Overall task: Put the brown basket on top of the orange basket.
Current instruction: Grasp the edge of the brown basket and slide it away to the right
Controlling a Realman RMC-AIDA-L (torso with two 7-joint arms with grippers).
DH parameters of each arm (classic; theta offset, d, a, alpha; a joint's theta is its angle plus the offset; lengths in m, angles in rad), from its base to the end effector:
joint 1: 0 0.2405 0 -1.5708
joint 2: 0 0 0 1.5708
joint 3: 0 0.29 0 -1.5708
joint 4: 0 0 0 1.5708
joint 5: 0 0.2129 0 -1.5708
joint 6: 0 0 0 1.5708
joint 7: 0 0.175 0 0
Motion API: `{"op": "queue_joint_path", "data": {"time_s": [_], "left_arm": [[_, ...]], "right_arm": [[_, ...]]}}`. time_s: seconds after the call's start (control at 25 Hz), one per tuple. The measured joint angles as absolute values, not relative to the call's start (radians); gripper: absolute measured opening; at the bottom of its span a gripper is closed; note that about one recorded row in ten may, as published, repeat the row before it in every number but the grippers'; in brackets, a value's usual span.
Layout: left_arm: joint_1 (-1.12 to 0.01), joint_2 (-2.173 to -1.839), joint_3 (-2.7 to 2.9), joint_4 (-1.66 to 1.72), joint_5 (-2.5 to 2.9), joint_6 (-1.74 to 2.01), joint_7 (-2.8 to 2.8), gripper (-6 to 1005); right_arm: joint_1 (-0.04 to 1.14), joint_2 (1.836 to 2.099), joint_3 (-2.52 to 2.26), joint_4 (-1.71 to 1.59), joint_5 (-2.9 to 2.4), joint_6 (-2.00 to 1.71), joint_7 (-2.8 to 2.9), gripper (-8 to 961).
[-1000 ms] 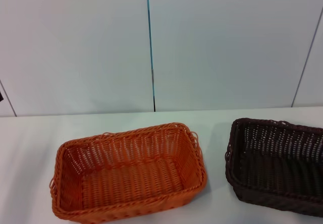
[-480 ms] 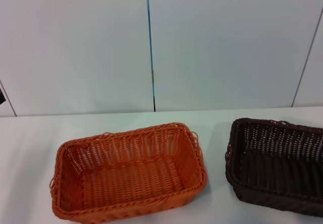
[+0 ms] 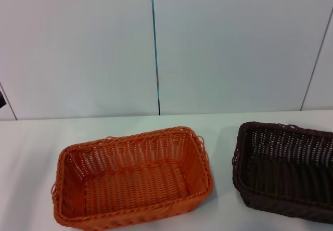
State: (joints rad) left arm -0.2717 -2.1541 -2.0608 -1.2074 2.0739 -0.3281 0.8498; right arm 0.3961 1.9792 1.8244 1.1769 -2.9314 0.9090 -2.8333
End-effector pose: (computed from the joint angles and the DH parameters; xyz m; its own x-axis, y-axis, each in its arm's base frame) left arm -0.3369 0.4332 0.0915 0.5431 0.2526 0.8008 0.8075 0.1043 -0.5805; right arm 0.3735 0.4201 0.0576 -0.2153 0.7295 0.6492 0.7268 -0.3243 0.6054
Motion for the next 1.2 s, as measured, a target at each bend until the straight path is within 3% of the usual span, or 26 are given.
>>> {"op": "queue_joint_path", "data": {"time_s": [0.36, 0.8, 1.2], "left_arm": [[-0.272, -2.152, -2.062, -1.208, 2.074, -0.33, 0.849, 916], [-0.274, -2.152, -2.075, -1.208, 2.074, -0.33, 0.848, 916], [-0.285, -2.15, -2.084, -1.203, 2.082, -0.329, 0.849, 916]], "right_arm": [[0.398, 1.987, 1.811, 1.163, -2.931, 0.907, -2.833, 568], [0.402, 1.993, 1.81, 1.161, -2.931, 0.93, -2.832, 235], [0.383, 1.988, 1.832, 1.212, -2.929, 1.02, -2.832, 198]]}}
